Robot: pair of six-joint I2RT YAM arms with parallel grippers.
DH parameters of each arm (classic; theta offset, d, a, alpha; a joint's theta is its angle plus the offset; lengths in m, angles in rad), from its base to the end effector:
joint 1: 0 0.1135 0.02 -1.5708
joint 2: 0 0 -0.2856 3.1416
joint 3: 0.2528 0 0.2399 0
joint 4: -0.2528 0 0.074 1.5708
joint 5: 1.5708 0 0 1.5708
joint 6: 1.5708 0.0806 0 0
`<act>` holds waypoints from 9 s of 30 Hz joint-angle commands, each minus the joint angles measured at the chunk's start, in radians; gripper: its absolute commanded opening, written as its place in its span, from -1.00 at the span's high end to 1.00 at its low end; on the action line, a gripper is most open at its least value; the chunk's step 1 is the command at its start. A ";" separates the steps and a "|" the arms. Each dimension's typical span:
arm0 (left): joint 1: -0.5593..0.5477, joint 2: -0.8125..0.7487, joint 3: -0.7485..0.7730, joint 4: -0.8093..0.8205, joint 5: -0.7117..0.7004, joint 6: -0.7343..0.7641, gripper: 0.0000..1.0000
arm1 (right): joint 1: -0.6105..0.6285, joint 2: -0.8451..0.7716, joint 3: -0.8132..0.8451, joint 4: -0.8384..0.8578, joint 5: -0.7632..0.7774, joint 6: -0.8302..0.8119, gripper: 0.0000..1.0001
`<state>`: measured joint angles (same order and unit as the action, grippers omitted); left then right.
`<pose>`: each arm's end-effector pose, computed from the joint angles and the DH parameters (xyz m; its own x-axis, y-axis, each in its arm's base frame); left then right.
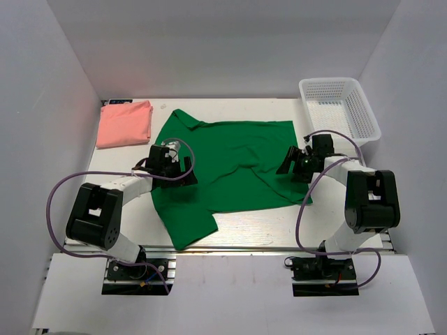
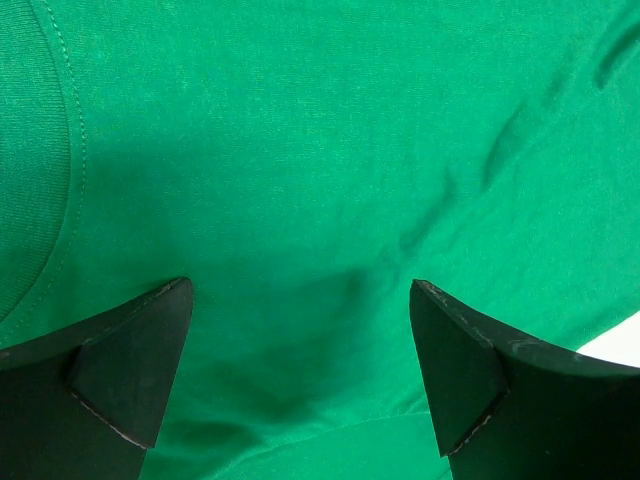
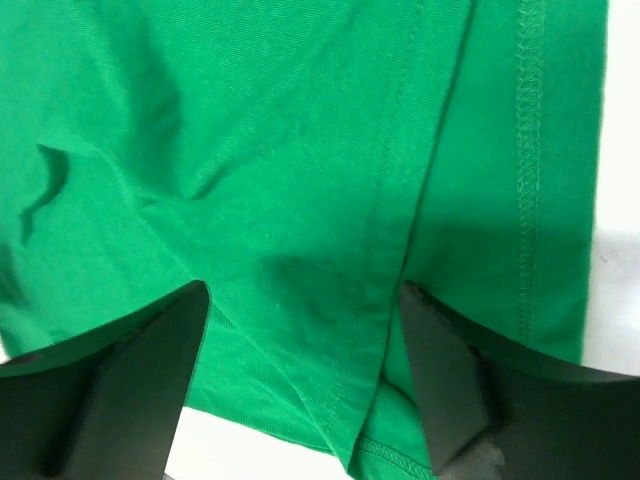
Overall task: Fold and stack the t-shirts
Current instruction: Flatten out the tshirt, then grap the side of the flattened tshirt closest away from the robot with both arms
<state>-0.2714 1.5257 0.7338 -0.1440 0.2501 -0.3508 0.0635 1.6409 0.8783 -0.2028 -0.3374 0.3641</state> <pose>0.2868 -0.1005 0.1532 -0.8663 -0.1045 -0.4885 0.1102 0.9138 -0.3910 0.3324 0.0479 0.1579 -0.8551 0.2824 -0.4349 0.0606 0.8874 0.4570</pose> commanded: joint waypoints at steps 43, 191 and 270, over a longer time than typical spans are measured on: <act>-0.002 0.087 0.027 -0.052 -0.104 -0.011 -1.00 | -0.103 0.157 0.270 0.017 0.119 0.016 0.97; 0.012 0.274 0.257 -0.104 -0.117 -0.054 -1.00 | 0.009 0.011 0.123 -0.004 0.191 0.004 1.00; -0.167 -0.364 -0.206 -0.798 0.000 -0.325 -0.43 | -0.002 -0.440 -0.456 -0.006 0.295 0.228 0.34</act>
<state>-0.4217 1.1885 0.4866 -0.9428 0.3279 -0.6140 0.0647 1.1736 0.4503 -0.1810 -0.0406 0.5922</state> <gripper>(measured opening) 0.732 0.344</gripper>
